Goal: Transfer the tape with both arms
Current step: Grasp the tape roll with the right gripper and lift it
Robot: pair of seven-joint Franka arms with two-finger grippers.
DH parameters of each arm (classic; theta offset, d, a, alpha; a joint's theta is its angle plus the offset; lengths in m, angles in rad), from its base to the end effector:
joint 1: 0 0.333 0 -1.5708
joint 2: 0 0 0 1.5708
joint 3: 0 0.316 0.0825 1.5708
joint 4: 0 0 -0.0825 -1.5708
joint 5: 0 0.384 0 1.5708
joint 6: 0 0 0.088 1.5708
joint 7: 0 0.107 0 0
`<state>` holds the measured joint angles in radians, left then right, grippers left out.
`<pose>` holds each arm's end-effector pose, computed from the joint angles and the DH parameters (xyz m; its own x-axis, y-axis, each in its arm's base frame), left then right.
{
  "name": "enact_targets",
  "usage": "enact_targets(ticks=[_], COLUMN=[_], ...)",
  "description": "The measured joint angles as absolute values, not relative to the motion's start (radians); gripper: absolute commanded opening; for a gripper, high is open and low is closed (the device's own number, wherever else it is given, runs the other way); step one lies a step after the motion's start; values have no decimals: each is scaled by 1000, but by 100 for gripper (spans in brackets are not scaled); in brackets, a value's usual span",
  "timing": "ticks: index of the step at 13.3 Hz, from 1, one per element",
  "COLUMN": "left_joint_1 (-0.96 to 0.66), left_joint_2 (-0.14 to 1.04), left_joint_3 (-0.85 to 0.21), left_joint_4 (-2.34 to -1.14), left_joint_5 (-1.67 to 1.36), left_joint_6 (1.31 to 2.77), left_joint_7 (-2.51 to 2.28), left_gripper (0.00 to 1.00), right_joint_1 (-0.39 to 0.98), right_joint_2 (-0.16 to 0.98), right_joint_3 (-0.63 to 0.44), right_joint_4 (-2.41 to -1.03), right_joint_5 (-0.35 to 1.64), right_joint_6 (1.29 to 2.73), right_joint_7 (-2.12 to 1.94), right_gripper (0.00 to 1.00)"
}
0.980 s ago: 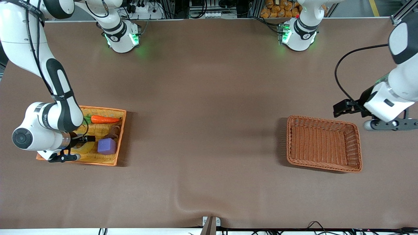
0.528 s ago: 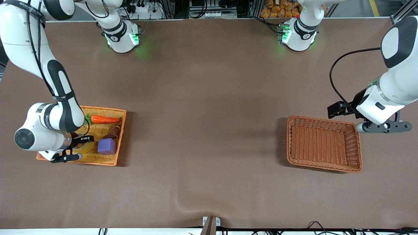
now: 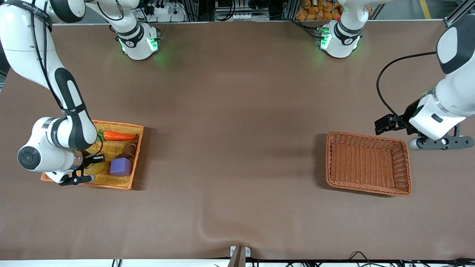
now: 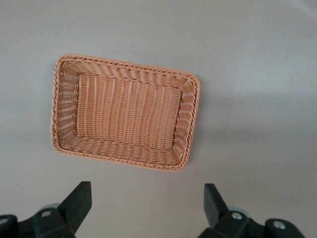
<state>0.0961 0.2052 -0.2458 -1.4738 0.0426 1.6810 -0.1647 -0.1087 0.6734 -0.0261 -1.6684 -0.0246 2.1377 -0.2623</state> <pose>0.6184 -0.0745 0.5626 0.9999 0.0157 0.0068 0.0156 -0.9998 0.0085 0.6531 -0.0881 0.1977 0.9680 0.1453 -0.2047 0.1443 -0.9893 -0.0198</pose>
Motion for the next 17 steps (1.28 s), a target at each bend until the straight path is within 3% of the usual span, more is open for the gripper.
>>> enact_targets(ticks=[7,14,17], left_joint_1=[84,90,87], left_joint_2=[216,224,224], left_joint_3=[-248,-245,-247], left_joint_4=[-1477,-1484,-1484], left_joint_5=[43,43,43], left_joint_6=[1687,1688,1688], left_joint_7=[-237,-240,-266], left_gripper=[100,100,100], right_joint_1=[-81,42,135], right_joint_2=[633,584,553], right_joint_3=[-19,-11,-8], right_joint_4=[-1638,-1483,-1443], right_joint_5=[-25,-24,-24], right_joint_6=[2079,1818,1778], right_joint_7=[-262,-312,-391], right_gripper=[7,6,7])
